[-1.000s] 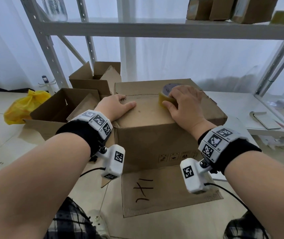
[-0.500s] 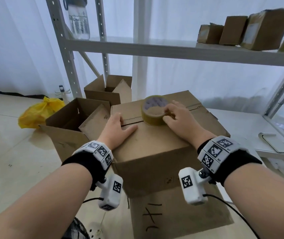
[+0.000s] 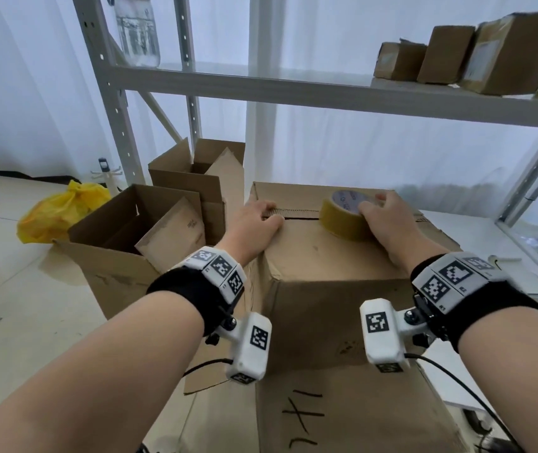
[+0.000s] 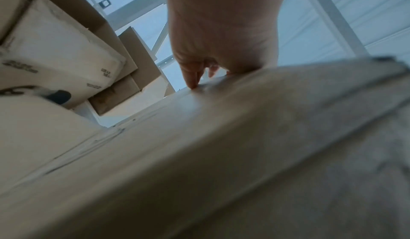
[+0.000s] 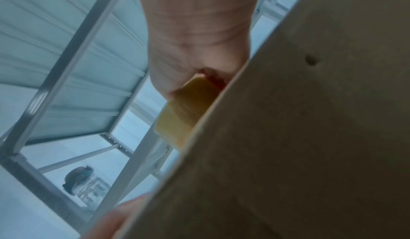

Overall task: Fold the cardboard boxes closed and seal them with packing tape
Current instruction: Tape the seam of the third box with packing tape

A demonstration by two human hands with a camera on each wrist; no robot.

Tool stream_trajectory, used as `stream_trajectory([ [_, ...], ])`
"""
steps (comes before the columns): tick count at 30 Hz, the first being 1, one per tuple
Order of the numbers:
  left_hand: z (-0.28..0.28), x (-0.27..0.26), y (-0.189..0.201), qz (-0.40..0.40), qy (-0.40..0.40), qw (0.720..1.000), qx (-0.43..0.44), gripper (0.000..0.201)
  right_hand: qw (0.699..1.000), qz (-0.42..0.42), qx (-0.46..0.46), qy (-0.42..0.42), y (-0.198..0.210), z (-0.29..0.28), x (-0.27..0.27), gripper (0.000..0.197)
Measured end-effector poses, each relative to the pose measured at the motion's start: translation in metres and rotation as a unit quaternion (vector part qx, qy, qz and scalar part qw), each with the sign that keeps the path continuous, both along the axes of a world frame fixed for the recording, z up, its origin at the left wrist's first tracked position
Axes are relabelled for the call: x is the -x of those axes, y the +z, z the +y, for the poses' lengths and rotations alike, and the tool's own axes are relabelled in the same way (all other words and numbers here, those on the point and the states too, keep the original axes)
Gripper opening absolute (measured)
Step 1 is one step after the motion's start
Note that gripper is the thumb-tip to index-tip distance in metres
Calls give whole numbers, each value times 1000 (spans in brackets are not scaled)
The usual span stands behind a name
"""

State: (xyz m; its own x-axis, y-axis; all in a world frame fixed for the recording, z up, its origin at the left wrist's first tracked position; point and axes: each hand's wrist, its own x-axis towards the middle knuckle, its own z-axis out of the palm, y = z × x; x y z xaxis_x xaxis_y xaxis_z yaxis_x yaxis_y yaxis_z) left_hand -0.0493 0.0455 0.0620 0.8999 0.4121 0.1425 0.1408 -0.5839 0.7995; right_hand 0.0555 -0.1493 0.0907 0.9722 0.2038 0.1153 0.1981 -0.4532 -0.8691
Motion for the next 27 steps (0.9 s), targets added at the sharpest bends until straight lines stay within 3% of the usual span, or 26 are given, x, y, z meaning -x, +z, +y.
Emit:
stream_trajectory([
  [2, -6, -9, -2, 33, -16, 995, -90, 42, 1000, 7, 6, -5, -6, -5, -7, 52],
  [6, 4, -15, -8, 59, -29, 984, -167, 43, 999, 21, 31, -1, -6, -9, -19, 44],
  [10, 6, -15, 0, 61, -15, 945, -321, 55, 995, -41, 92, -21, 6, -4, -22, 19],
  [15, 4, -21, 6, 101, -16, 900, -424, 72, 987, -69, -144, 13, 9, 8, -11, 14],
  [17, 4, -20, 7, 110, -20, 893, -436, 72, 978, -75, -189, 38, 3, 13, -9, 20],
  [19, 3, -18, 9, 116, -23, 894, -432, 66, 978, -103, -172, 66, -3, 15, -6, 25],
  [23, 2, -15, 14, 112, -30, 913, -391, 45, 973, -164, -148, 75, -12, 12, -8, 38],
  [27, 2, -15, 16, 135, -50, 929, -342, 44, 972, -178, -121, 94, -11, 3, -10, 38],
])
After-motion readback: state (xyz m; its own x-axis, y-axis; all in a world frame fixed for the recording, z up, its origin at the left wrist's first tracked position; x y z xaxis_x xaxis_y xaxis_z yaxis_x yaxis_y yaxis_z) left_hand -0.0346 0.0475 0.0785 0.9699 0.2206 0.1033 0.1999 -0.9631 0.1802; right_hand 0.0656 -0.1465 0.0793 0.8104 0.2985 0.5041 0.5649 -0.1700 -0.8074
